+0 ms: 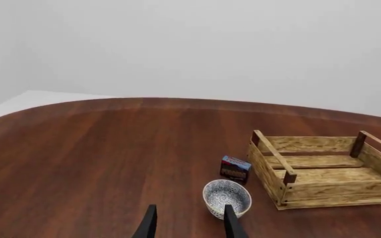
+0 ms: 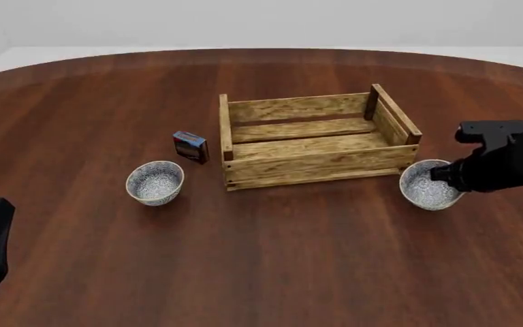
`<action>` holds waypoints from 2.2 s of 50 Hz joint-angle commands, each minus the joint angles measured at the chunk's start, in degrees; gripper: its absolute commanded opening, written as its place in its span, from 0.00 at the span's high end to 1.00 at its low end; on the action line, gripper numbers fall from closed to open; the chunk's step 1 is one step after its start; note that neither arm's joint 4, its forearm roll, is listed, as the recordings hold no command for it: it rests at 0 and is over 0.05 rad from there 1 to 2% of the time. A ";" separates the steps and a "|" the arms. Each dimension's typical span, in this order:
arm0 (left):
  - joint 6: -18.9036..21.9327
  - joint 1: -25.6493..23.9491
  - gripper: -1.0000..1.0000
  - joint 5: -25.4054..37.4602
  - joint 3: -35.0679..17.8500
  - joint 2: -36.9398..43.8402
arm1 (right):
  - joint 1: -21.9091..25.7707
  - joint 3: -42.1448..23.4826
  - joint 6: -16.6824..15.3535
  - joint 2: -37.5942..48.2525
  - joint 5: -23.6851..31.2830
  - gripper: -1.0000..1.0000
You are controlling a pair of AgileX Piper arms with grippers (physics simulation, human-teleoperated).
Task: Stack the right bowl on the left bowl and place them in the tray.
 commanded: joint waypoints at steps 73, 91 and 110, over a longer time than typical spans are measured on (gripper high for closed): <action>2.01 -3.10 0.00 -3.48 -5.75 8.72 | 25.60 -9.74 13.31 -35.23 3.09 1.00; 3.31 -4.44 0.00 -9.60 -6.34 15.74 | 29.24 -3.83 15.26 -35.25 -5.22 1.00; 5.11 -6.28 0.00 -12.85 -7.82 20.48 | 34.23 -1.48 14.27 -35.01 -8.11 1.00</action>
